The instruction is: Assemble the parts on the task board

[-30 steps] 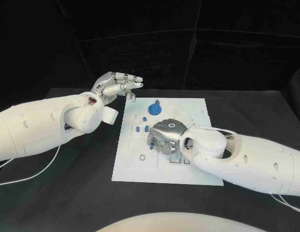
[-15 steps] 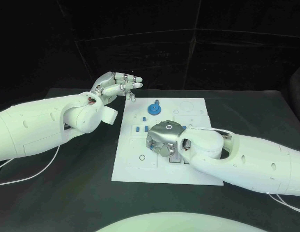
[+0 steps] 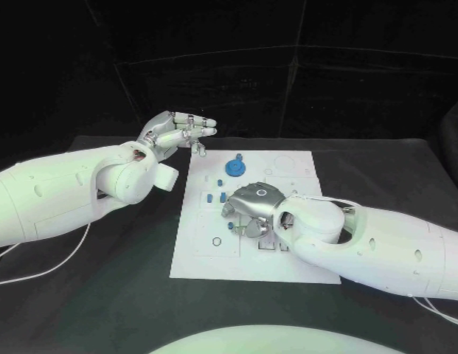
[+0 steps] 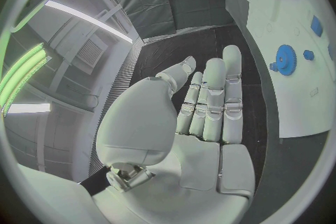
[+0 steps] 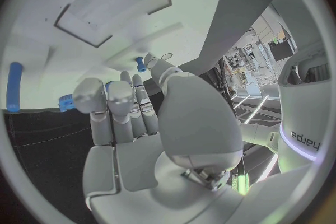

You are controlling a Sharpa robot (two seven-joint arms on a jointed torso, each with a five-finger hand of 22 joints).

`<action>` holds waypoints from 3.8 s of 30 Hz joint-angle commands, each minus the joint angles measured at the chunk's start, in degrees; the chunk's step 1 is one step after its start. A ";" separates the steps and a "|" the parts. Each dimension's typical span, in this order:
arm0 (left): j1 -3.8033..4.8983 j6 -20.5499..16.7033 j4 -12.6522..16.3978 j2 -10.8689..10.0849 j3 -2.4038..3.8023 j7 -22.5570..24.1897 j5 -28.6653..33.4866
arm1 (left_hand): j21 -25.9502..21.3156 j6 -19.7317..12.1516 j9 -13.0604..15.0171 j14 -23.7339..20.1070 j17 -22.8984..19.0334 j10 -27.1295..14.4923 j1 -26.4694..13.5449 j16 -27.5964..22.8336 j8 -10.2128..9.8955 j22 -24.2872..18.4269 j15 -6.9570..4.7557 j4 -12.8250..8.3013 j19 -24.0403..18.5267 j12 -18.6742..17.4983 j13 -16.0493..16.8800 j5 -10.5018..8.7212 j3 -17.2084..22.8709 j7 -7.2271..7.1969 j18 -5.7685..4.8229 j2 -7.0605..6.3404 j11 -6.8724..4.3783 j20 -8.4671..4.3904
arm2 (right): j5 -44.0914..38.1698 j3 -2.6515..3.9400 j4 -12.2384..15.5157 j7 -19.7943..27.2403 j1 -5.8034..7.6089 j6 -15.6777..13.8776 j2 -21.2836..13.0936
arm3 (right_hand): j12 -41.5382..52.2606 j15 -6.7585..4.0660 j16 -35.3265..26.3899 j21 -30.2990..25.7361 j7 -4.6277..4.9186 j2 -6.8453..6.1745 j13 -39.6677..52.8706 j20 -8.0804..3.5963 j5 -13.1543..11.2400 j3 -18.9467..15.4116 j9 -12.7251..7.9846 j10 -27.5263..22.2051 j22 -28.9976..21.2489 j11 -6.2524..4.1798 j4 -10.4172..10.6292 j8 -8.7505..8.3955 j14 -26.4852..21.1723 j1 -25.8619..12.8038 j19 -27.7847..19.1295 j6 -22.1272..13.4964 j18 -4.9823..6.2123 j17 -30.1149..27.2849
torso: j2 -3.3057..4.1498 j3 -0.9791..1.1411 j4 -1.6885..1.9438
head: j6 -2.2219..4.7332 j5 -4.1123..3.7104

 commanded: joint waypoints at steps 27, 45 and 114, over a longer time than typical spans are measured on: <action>0.09 1.73 -0.23 0.10 -0.02 -0.67 0.28 | -0.27 -0.23 -0.07 -0.42 -0.14 -0.30 -0.05 -0.17 0.24 -0.12 0.09 -0.17 -0.27 0.26 -0.09 0.16 -0.01 0.47 0.75 0.02 0.37 0.10 | 4.10 1.70 4.91 -5.95 3.28 -0.88 -14.71 | 3.48 -0.12 -2.04 -3.29 -3.57 0.93 0.08 -0.44 2.39 -18.23 0.17 -3.00 -3.67 -0.28 8.11 0.09 0.26 6.10 -0.72 0.14 0.87 -3.35 | 0.00 -0.05 -0.01 | 1.60 -1.38; 0.09 1.80 -0.56 0.13 -0.04 -0.84 0.28 | -0.32 -0.20 -0.06 -0.46 -0.20 -0.29 -0.03 -0.18 0.28 -0.16 0.10 -0.18 -0.29 0.33 -0.09 0.16 -0.01 0.47 0.75 0.08 0.37 0.11 | 4.15 1.70 3.03 -5.09 3.33 3.89 -13.02 | 5.23 -2.76 3.67 2.77 -3.23 6.94 -0.17 -2.46 -1.16 -9.71 0.44 9.15 5.64 -3.33 6.29 0.93 2.00 11.96 5.22 6.41 -0.97 3.77 | -0.03 -0.01 -0.02 | 1.24 -1.28; 0.11 2.17 -0.93 0.71 -0.03 -0.92 0.29 | -0.44 -0.26 -0.06 -0.56 -0.36 -0.43 0.01 -0.17 0.31 -0.28 0.13 -0.22 -0.33 0.45 -0.10 0.16 -0.04 0.51 0.76 0.15 0.41 0.15 | 11.01 0.18 2.81 3.11 0.41 3.10 -0.09 | -0.67 -2.08 5.47 4.26 -1.94 3.94 -0.08 -1.99 -0.56 2.35 0.18 12.29 7.60 -2.48 4.53 0.09 1.76 7.88 5.54 8.70 -1.23 5.04 | -0.04 -0.04 0.02 | -0.32 1.66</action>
